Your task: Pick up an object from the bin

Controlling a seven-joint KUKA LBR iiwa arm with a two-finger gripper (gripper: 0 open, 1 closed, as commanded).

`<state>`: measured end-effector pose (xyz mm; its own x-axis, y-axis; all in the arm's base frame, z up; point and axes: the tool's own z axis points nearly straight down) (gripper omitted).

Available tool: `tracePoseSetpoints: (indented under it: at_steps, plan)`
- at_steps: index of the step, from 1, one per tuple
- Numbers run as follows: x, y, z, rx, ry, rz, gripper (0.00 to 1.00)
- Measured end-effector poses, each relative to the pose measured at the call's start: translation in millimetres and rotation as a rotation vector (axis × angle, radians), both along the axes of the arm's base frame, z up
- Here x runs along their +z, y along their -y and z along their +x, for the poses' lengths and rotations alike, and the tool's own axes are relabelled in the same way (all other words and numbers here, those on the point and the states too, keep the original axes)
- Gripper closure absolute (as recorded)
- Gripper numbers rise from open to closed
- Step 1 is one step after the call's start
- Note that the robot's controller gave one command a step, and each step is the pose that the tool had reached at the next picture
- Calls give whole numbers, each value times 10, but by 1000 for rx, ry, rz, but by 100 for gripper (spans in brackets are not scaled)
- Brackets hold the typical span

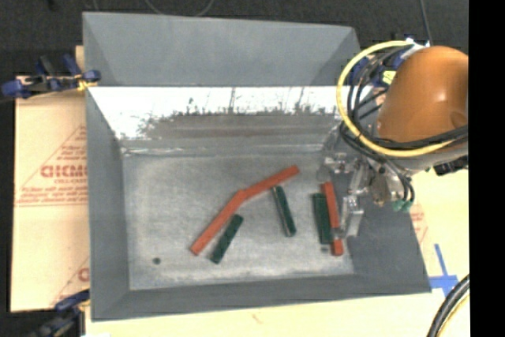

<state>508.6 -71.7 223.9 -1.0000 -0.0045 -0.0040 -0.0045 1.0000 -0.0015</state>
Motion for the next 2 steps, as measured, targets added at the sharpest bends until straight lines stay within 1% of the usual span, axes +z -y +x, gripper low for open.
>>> tracePoseSetpoints:
  at_steps: [1,2]
  plan:
    - [-1360,-242,518,-76,-6,3,0]
    - [-391,-616,402,-19,7,2,0]
